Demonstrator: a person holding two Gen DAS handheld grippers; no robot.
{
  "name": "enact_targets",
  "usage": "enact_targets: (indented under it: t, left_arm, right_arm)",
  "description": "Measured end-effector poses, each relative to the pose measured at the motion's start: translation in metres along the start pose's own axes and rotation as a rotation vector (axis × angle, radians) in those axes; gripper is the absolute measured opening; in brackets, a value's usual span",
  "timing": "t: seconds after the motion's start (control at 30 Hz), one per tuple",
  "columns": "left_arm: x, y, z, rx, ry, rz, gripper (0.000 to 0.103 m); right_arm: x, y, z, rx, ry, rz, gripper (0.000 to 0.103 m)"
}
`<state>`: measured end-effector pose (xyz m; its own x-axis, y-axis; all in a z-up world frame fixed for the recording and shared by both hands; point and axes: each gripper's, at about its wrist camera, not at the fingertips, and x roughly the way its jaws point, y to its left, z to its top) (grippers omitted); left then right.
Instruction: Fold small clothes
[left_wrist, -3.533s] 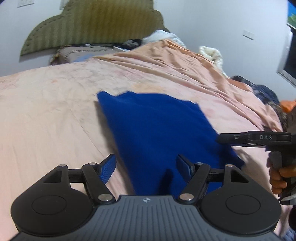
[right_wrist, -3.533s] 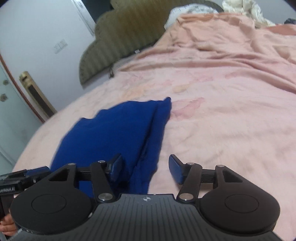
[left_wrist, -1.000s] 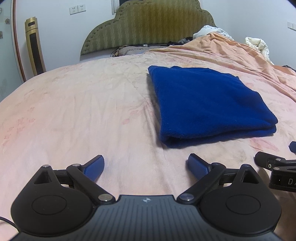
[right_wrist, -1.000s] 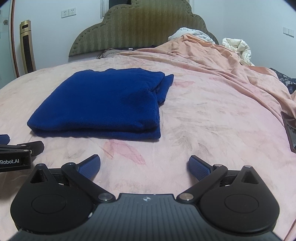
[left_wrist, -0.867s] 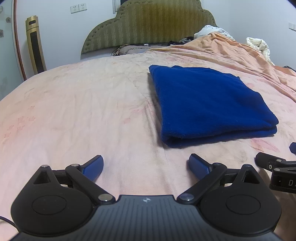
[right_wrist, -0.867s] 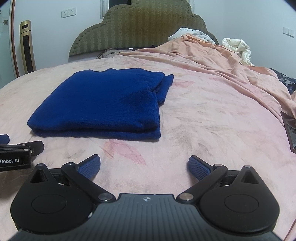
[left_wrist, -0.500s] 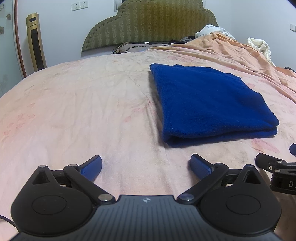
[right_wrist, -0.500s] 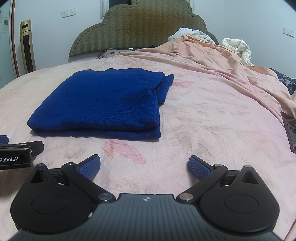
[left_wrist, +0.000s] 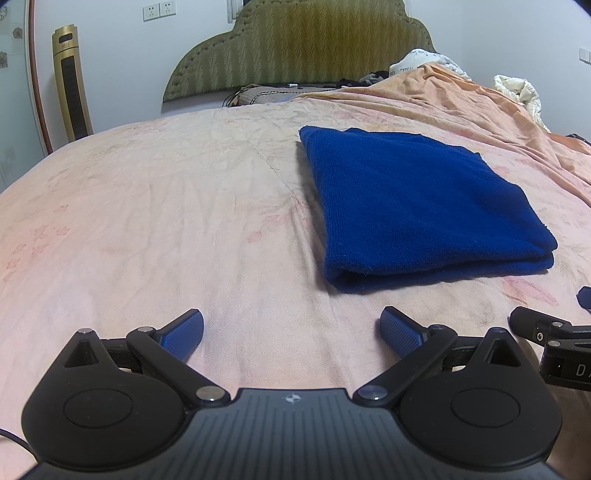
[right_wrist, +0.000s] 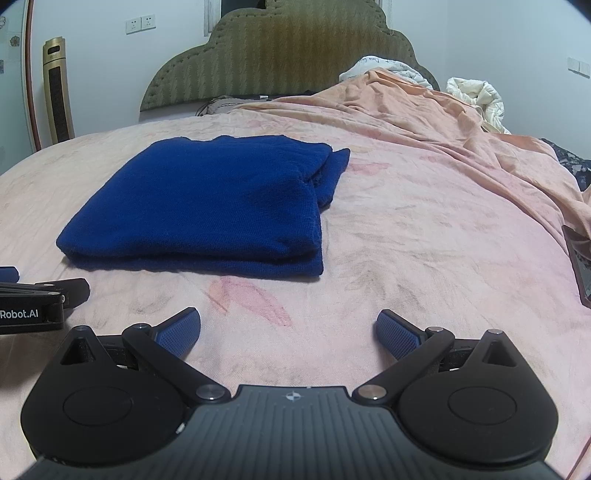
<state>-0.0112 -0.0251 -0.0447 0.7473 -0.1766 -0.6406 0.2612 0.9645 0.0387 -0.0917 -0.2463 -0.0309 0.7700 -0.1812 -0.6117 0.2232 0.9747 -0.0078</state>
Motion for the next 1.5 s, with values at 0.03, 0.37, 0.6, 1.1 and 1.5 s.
enact_targets:
  t: [0.03,0.37,0.6,1.1,1.5]
  left_arm:
    - [0.0,0.0,0.0,0.0,0.0,0.0,0.103]
    - [-0.007,0.0,0.004,0.021,0.01,0.019,0.103]
    - [-0.01,0.01,0.015,-0.026,0.04,0.007,0.103]
    - [-0.014,0.006,0.016,0.015,0.033,0.024,0.103]
    - [-0.013,-0.001,0.018,0.024,0.058,0.016,0.103]
  right_arm:
    - [0.0,0.0,0.0,0.001,0.0,0.0,0.103]
    - [-0.002,-0.001,0.003,0.016,0.01,-0.008,0.103]
    - [-0.018,0.0,0.015,0.051,0.016,0.024,0.103]
    - [-0.028,0.006,0.019,-0.009,-0.006,-0.014,0.103]
    - [-0.028,0.002,0.015,0.007,-0.003,0.0,0.103]
